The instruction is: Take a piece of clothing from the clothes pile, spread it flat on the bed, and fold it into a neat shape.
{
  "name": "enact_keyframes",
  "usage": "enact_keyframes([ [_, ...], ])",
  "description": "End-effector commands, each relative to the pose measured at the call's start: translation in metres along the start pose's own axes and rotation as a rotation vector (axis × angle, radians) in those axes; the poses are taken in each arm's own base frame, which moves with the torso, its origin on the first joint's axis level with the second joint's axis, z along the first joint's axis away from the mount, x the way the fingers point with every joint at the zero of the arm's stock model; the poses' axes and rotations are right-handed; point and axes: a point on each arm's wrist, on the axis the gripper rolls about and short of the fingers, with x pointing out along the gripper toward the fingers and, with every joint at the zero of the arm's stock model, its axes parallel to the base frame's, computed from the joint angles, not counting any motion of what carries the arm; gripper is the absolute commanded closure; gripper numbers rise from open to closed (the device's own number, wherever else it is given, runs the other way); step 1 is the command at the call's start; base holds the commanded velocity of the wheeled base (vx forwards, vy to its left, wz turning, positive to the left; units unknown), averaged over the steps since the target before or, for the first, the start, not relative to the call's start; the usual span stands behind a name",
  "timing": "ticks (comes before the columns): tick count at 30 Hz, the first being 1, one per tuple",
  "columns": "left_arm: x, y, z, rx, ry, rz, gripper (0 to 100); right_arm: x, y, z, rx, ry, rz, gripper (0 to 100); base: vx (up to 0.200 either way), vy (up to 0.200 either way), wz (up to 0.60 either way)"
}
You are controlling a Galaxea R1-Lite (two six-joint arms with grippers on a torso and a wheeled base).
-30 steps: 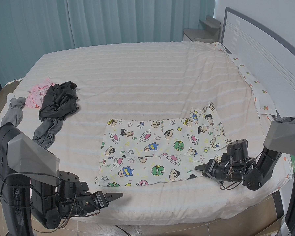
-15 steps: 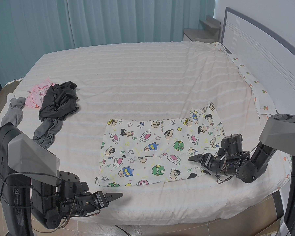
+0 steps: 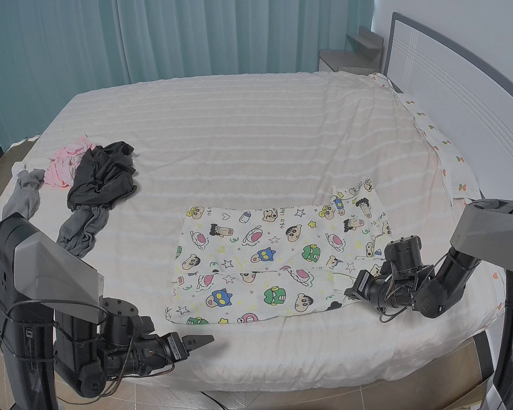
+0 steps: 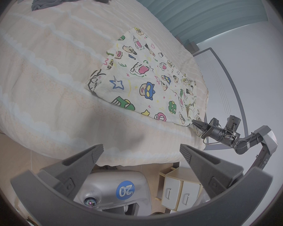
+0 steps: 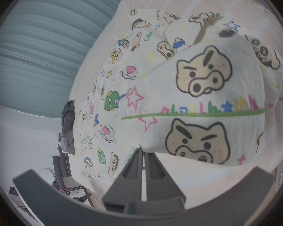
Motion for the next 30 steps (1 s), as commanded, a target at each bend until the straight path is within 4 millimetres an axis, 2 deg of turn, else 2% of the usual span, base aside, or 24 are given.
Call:
enact_keyframes([
  [1,0.000,0.000,0.000,0.000,-0.002,-0.002,0,-0.002,0.001,0.001,0.002,-0.001,0.000,100,0.000,0.000,0.00],
  [12,0.000,0.000,0.000,0.000,-0.002,-0.002,0,-0.023,-0.007,0.004,0.018,-0.011,-0.022,100,0.000,0.000,0.00],
  [21,0.000,0.000,0.000,0.002,-0.002,-0.004,0,-0.019,-0.005,-0.001,0.004,0.026,-0.002,100,0.000,0.000,0.00],
  [22,0.000,0.000,0.000,0.002,-0.002,-0.004,0,-0.017,-0.004,-0.002,-0.002,0.036,0.004,0,0.000,0.000,0.00],
  [30,0.001,-0.001,0.000,0.002,-0.003,-0.005,0,-0.022,0.000,-0.002,-0.007,0.030,0.009,0,0.000,0.000,0.00],
])
